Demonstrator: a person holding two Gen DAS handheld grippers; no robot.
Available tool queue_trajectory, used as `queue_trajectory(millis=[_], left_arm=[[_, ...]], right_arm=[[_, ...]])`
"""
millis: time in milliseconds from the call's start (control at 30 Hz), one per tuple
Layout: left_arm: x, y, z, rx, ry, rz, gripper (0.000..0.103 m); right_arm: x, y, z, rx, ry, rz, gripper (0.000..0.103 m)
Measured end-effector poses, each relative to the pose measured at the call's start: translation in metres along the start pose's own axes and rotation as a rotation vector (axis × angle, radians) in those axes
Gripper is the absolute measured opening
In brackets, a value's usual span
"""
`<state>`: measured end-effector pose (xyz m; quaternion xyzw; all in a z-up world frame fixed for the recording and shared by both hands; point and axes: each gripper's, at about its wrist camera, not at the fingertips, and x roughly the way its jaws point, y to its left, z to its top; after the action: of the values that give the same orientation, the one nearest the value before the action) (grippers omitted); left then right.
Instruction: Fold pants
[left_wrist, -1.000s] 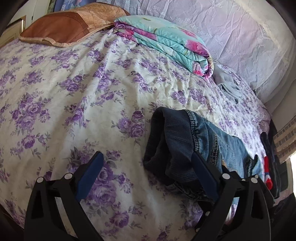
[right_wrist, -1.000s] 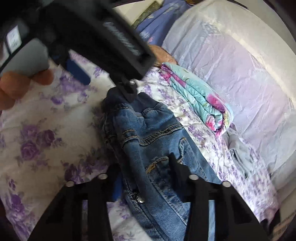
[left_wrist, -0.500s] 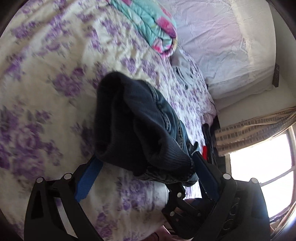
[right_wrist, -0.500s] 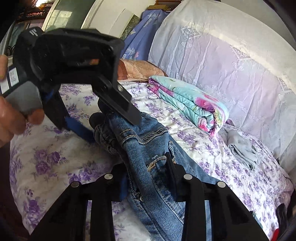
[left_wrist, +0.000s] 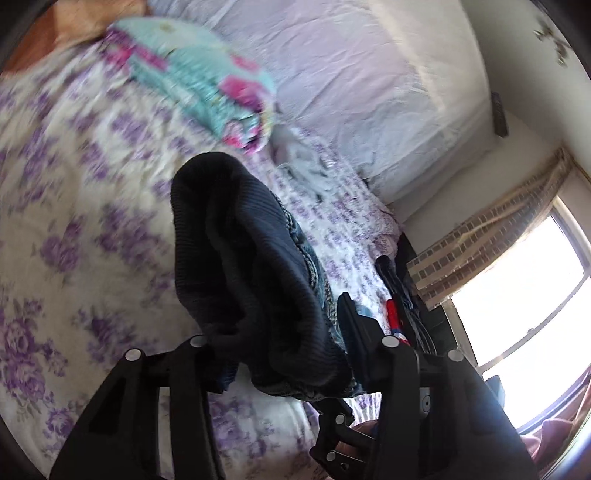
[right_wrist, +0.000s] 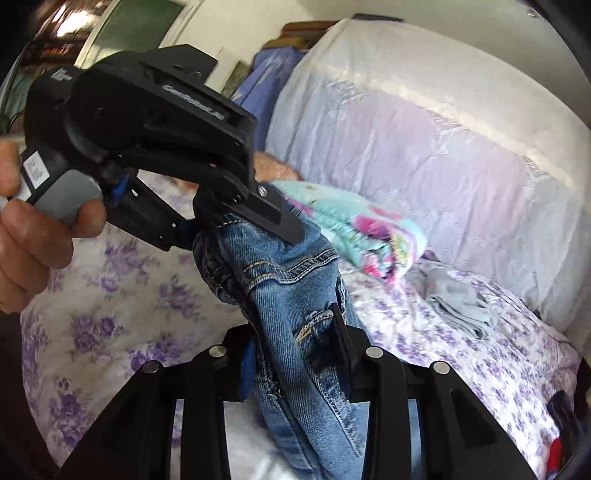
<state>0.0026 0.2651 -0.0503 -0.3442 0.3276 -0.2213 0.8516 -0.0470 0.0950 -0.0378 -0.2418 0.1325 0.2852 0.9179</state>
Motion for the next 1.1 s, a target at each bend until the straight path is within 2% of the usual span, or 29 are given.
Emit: queue_trajectory(millis=[133,267,467,600,767,867,900,967,1033,1067,1100], left_arm=[[0.007,-0.043,0.003,0.108,-0.013,-0.069,0.039],[0.029,-0.080,-0.002,0.208,0.002,-0.083,0.036],[0.090,-0.141,-0.011,0.295,0.098,-0.167,0.034],[0.143,-0.182,-0.029,0.360,0.187,-0.188,0.034],[0.213,-0.215,-0.056,0.411,0.303,-0.163,0.034],[0.252,-0.226,-0.077,0.448,0.366,-0.101,0.034],[0.270,-0.227,-0.087,0.467,0.402,-0.051,0.035],[0.289,-0.224,-0.103,0.481,0.449,-0.001,0.040],[0.287,-0.228,-0.110,0.516,0.452,0.011,0.044],[0.280,-0.233,-0.109,0.542,0.446,0.005,0.053],[0.272,-0.237,-0.106,0.552,0.437,-0.010,0.066]], right_arm=[[-0.021,-0.026,-0.005,0.083,-0.041,-0.051,0.028],[-0.030,-0.065,-0.019,0.215,-0.039,-0.080,0.025],[-0.059,-0.119,-0.053,0.381,-0.029,-0.137,0.024],[-0.074,-0.150,-0.087,0.512,-0.011,-0.163,0.023],[-0.082,-0.193,-0.140,0.748,0.017,-0.126,0.022],[-0.077,-0.216,-0.175,0.921,0.044,-0.054,0.022],[-0.071,-0.222,-0.185,0.980,0.070,-0.016,0.023],[-0.062,-0.235,-0.206,1.117,0.110,0.076,0.030],[-0.067,-0.244,-0.214,1.164,0.100,0.163,0.047],[-0.071,-0.246,-0.213,1.154,0.096,0.169,0.052],[-0.077,-0.248,-0.210,1.138,0.094,0.154,0.064]])
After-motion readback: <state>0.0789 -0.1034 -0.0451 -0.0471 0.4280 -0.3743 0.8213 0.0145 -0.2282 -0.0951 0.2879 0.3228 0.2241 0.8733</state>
